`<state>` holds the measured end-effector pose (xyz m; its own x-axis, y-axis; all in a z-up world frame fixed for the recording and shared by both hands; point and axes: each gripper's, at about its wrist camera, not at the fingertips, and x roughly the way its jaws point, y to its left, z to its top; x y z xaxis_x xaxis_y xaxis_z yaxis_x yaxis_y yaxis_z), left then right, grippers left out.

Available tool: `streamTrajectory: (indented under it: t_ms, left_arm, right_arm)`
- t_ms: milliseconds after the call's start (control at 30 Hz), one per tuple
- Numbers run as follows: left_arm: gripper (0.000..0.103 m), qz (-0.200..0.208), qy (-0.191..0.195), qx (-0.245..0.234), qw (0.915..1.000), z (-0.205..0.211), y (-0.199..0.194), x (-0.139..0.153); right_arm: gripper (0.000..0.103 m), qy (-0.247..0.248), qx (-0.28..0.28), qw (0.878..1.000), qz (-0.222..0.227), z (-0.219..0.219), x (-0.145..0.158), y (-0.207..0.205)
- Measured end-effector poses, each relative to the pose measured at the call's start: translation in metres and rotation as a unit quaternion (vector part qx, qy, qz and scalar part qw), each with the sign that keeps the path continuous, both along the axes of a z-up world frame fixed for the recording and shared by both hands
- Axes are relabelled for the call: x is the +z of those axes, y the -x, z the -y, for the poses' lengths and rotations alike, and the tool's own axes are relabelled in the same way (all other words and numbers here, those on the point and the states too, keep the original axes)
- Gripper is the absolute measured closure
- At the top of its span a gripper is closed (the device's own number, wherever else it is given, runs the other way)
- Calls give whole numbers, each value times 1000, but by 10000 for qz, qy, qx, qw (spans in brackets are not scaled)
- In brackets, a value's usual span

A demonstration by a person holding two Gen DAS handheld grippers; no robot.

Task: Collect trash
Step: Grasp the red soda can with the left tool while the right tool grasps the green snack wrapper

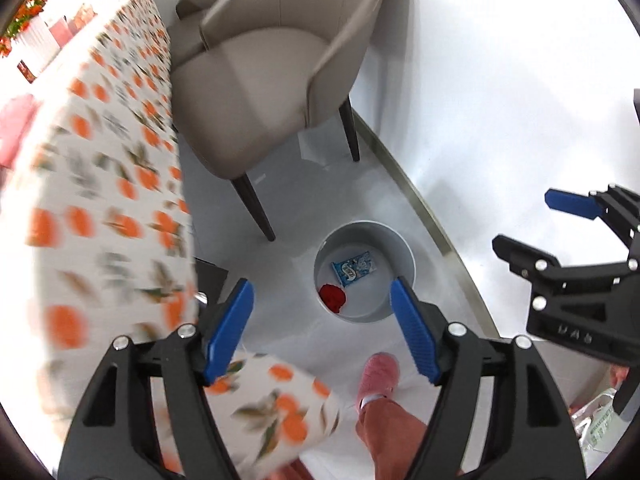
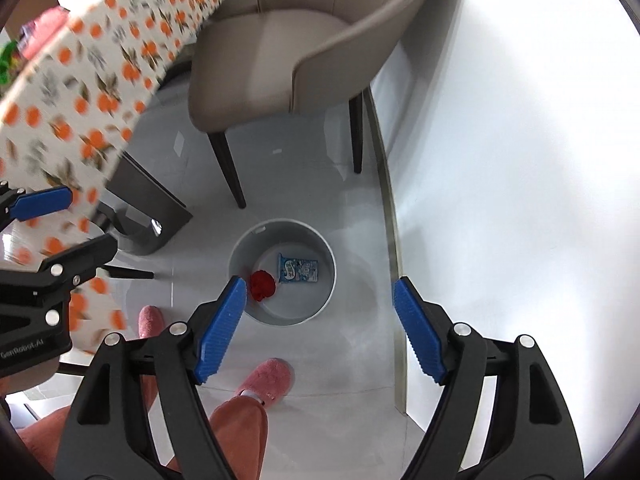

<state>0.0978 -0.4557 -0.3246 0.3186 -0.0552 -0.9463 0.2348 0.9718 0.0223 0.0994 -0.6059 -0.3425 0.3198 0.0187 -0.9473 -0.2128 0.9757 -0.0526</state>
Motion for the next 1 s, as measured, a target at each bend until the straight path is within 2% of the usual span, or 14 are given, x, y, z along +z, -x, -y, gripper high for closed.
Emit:
streamTrajectory:
  t_ms: [133,233,400,500,633,700,867,1000]
  left_arm:
    - [31,-25,75,27,10000,-25,6,51]
    - [25,108,233,201,9995,-61,14,89]
    - [25,275,51,537,9982,-134,26,131]
    - [25,270,-82,911,9954,-189,33,146]
    - [25,224,-177,1620,9864,-274,44,162]
    - [25,285,-315,1823,9823,-314,50,168]
    - [25,654,-657,1931,9768,-387,55,179]
    - [21,873,-641,1855,9767,-423,57,184]
  right_arm:
    - [23,55,-22,9999,126,-23,67,4]
    - [19,6,-18,9996,265,-45,104,8]
    - [18,-225,343,9984,392,-115,157,12]
    - [18,-341,672,9960,476,-168,175,15]
    - [18,-481,1164,9904,576,-243,192,18]
    - [18,-520,1353,9875,612,-278,197,20]
    - [18,-606,1690,9809,751,-357,210,24]
    - [18,-596,1842,9775,842,-407,213,23]
